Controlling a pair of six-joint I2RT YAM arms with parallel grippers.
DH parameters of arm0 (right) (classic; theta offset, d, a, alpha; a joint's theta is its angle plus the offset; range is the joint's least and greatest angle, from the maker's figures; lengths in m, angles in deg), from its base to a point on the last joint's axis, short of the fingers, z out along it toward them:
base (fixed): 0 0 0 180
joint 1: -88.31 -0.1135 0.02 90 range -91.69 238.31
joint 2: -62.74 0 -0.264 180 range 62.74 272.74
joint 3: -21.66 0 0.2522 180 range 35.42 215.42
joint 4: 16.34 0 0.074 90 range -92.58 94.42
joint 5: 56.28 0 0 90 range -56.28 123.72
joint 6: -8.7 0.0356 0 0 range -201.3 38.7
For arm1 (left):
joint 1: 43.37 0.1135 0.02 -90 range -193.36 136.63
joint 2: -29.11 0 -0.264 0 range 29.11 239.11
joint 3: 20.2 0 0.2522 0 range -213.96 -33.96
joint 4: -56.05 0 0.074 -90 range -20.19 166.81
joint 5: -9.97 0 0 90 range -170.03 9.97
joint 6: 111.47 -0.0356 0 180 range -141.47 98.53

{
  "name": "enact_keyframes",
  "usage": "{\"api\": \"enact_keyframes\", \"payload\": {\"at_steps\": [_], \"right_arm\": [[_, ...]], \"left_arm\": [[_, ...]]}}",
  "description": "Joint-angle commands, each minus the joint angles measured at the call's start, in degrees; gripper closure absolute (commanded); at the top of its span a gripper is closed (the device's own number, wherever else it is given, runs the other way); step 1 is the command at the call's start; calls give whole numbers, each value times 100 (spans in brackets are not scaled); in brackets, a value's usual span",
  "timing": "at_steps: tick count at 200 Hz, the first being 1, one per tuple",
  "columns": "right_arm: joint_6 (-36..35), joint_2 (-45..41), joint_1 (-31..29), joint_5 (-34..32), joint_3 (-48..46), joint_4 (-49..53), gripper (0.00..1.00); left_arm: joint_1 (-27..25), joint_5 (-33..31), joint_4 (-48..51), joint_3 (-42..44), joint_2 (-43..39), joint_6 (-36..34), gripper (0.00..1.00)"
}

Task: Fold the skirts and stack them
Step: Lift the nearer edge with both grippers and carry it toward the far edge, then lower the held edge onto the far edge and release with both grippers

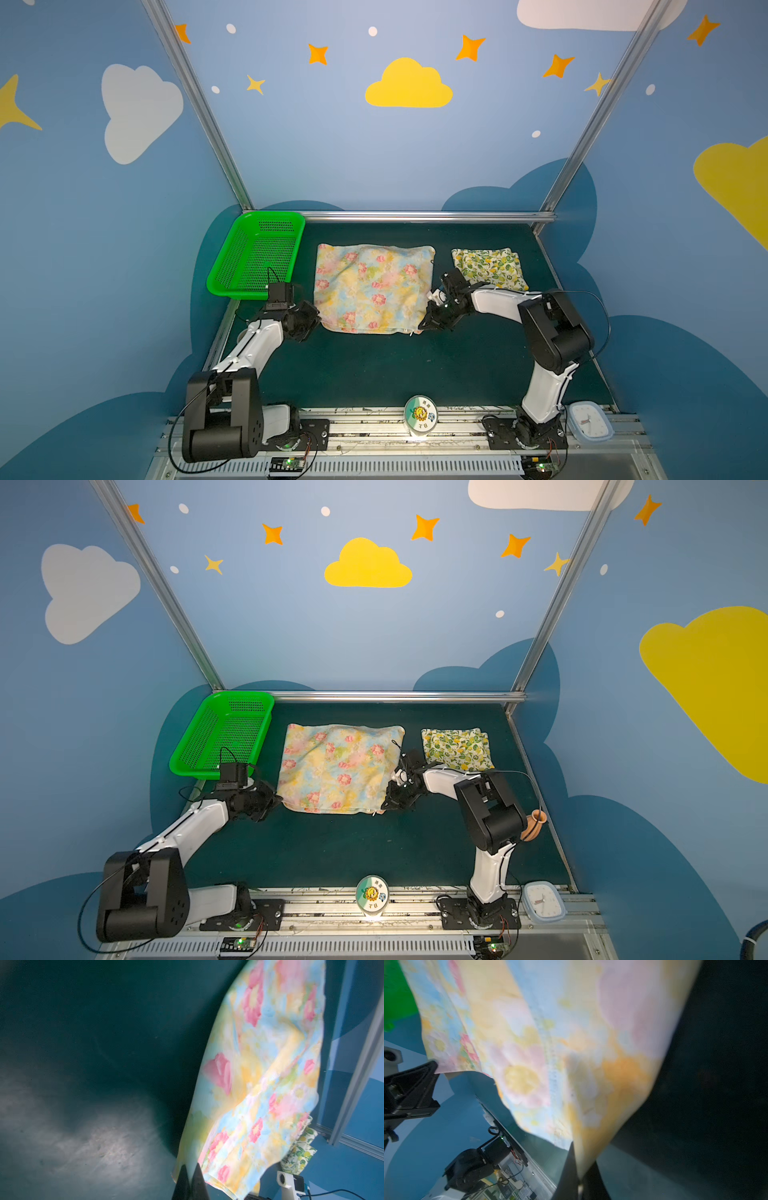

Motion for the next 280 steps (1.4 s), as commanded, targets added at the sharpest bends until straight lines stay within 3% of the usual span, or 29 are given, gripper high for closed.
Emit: {"api": "enact_keyframes", "payload": {"at_steps": [1,41,65,107,126,167,203,249,280], "right_arm": [[-57,-484,603,401,948,212,100],[-356,-991,1202,218,3266,1153,100],[-740,-1492,1211,586,3387,951,100],[-530,-2813,1188,298,1898,125,100],[-711,-3074,1193,104,1726,460,100],[-701,-3223,1161,344,1658,670,100],[-542,-2715,1310,297,1792,274,100],[-700,-1389,1440,160,3065,-18,100],[-847,-1407,1342,60,3434,52,100]], "left_arm": [[75,-158,130,-909,-365,269,96],[375,-434,660,-3508,-4,55,96],[581,-169,924,-4366,7,-14,96],[773,-27,1105,-4182,-595,-105,96],[781,-24,1086,-3893,-764,-75,96],[781,129,1207,-3777,-972,-5,96],[781,211,870,-3928,-450,120,96],[781,573,350,-4782,882,224,96],[653,749,231,-5184,934,140,96]]}}
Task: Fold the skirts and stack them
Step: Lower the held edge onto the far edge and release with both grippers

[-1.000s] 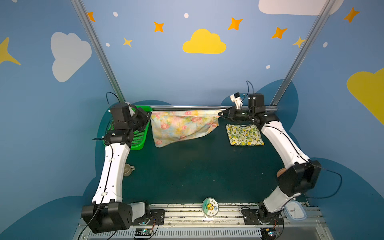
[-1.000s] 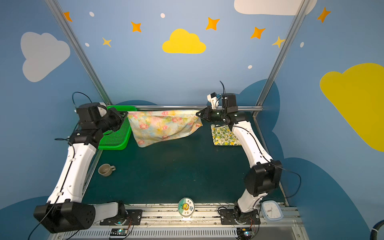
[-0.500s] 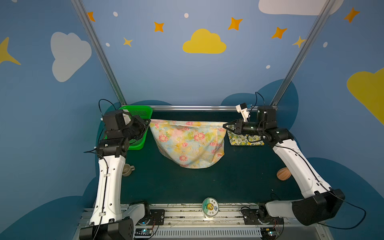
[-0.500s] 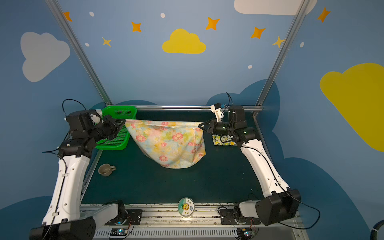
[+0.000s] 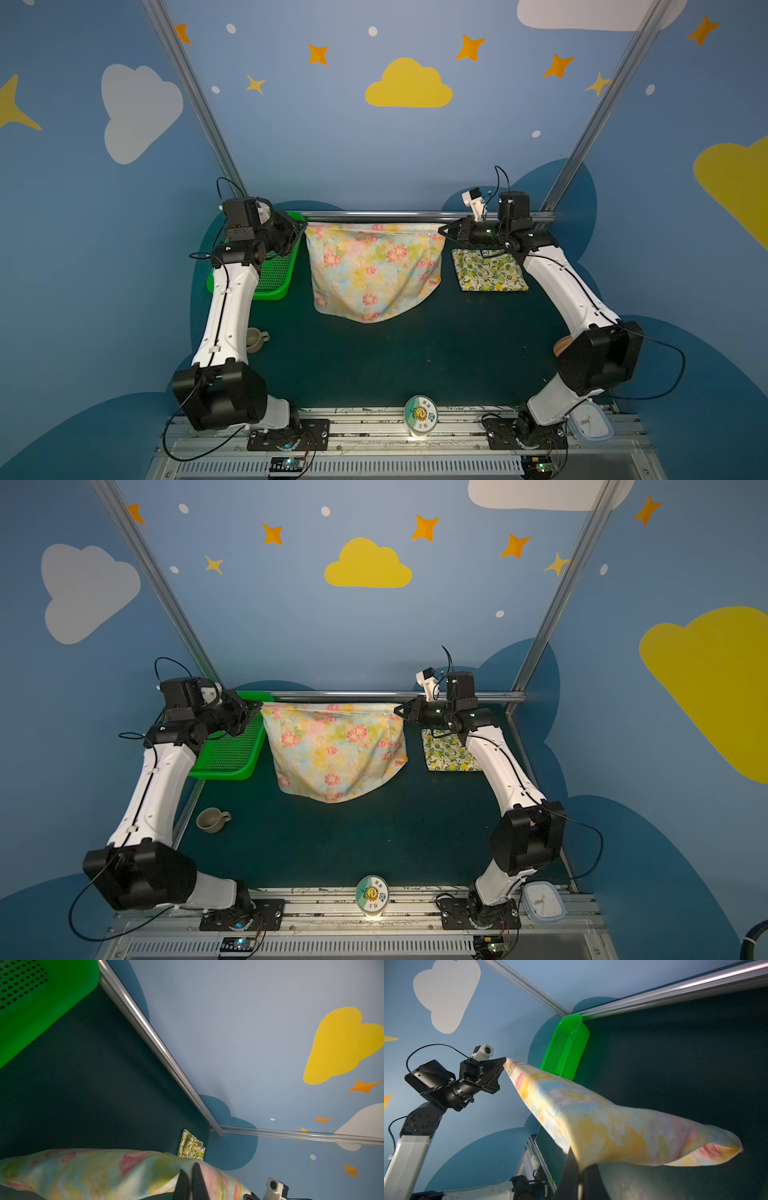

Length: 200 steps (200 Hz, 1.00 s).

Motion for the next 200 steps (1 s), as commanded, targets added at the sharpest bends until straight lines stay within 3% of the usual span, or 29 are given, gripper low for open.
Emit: {"api": "enact_keyframes", "payload": {"at_steps": [1,22,58,83,109,134,157,200], "right_arm": [[-209,-341,158,-515,301,-54,100],[-489,-706,-26,-620,20,221,100],[-607,-1584,-365,-790,-775,712,100],[-266,-2122,-616,-746,-1262,857,100],[173,-2287,-629,-752,-1374,1018,100],[557,-1965,-451,-842,-1377,991,100],[860,-1332,-238,-700,-1587,299,100],[1200,944,-128,-82,-958,-808,100]], "left_arm": [[116,-417,-399,-382,-277,-77,96],[59,-453,-9,-201,-672,-294,96],[40,-437,290,836,-1725,-266,96],[31,-449,649,1244,-2343,-167,96],[39,-624,1051,1096,-2483,-269,96],[39,-687,879,1016,-2039,-300,96],[39,-473,304,1071,-1139,-183,96],[-48,-318,-711,1041,932,-84,96]]}}
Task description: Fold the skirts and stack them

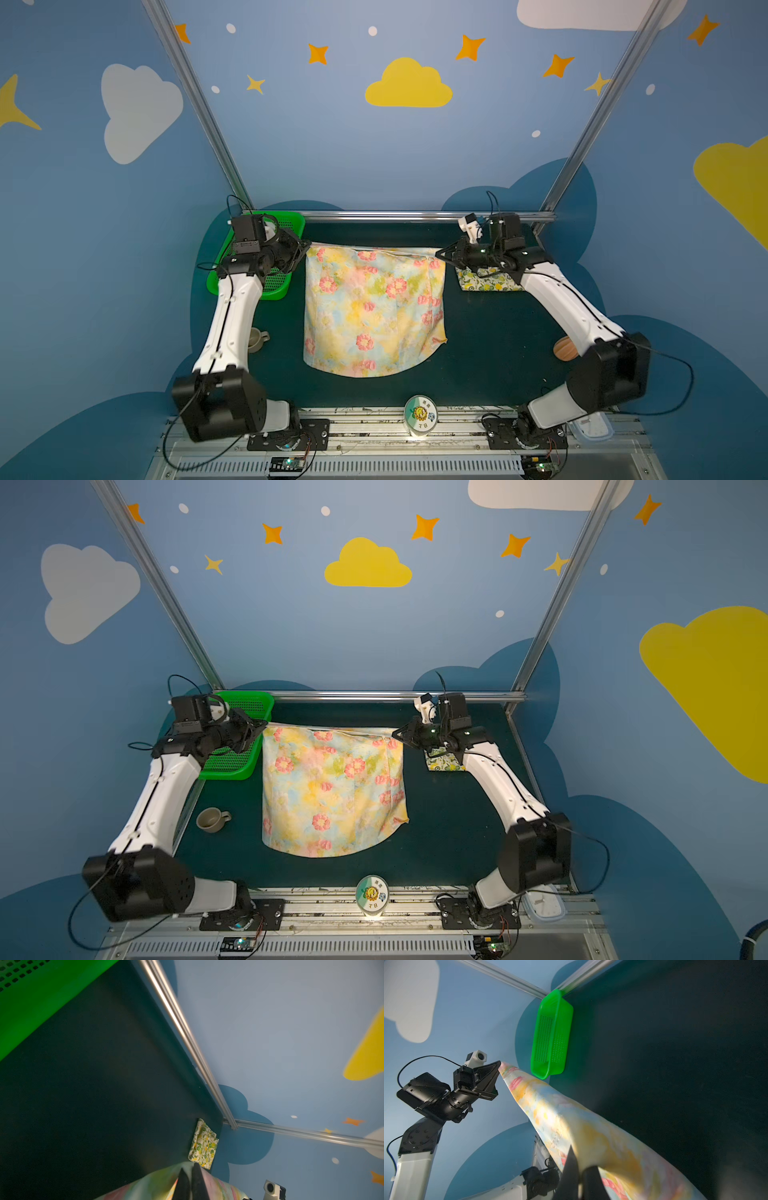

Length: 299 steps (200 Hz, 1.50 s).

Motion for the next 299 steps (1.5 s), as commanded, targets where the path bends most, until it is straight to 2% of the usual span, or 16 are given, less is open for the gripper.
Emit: {"api": "enact_keyframes", "payload": {"at_steps": [1,18,33,49,76,104,130,147,166,185,230,262,299], "right_arm": [[263,1093,134,212,453,-611,100],[198,2114,132,341,1283,-395,99],[11,2761,137,274,2005,-101,70],[-294,2987,117,-81,2398,198,60],[-637,2508,95,-633,2007,431,55],[-788,1506,-14,-1058,711,391,55],[-979,687,-290,-1424,-343,638,59],[-976,333,-435,-1383,-816,901,70],[-963,119,-592,-1440,-1234,1123,89],[-968,52,-739,-1406,-1622,1102,96],[-989,10,-827,-1375,-2277,1028,99],[-947,156,-893,-1413,-2502,925,100],[-976,105,-919,-1599,-2630,1053,100]], "left_arm": [[24,-232,-723,-25,856,4,96],[-25,-329,-979,-139,1436,-102,94],[-35,-490,-1213,-200,1655,-81,64],[-47,-601,-1522,-174,1596,23,47],[-288,-892,-1436,-242,1208,-178,45],[-1131,-1300,-1041,-323,883,-572,45],[-2152,-1163,-1172,-360,1064,-518,48],[-2661,-1029,-1355,-482,1438,-342,50],[-3111,-880,-1565,-710,2005,-197,51],[-3484,-809,-1765,-977,2588,-75,54],[-4050,-662,-2031,-1520,3691,226,56],[-4103,-698,-2265,-1544,4083,457,56],[-4114,-804,-2169,-1783,4469,412,57]]}}
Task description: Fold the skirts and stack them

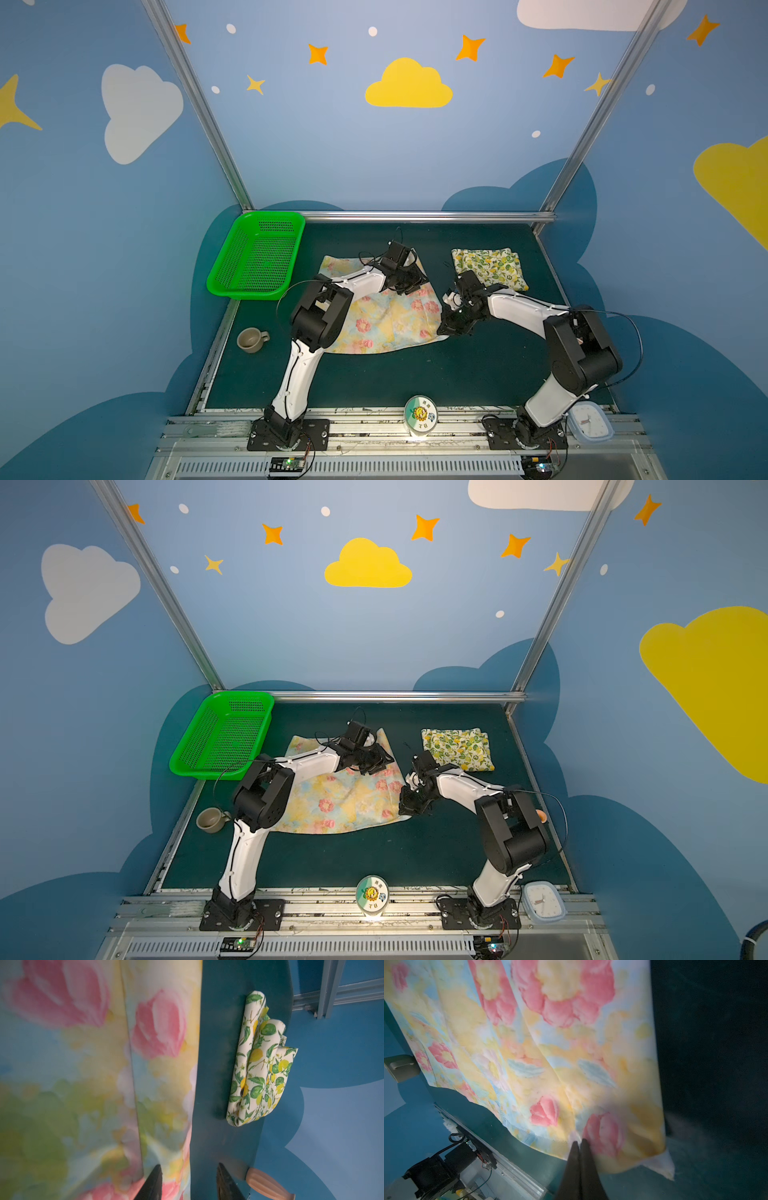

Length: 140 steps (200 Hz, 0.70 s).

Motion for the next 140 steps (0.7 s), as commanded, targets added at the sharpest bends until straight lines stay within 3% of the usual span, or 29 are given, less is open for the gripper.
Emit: {"api": "enact_keyframes", "payload": {"at_steps": [1,81,140], "right_arm": [[-58,-55,-37,-176,-92,93,100],[38,-417,1,-235,162,254,100],[-250,278,183,-392,853,489,100]], "left_arm": [[33,-70,-54,-239,203,25,57],[-1,-119,50,-431,477,-155,58],[-1,-158,80,-374,539,-186,58]]}}
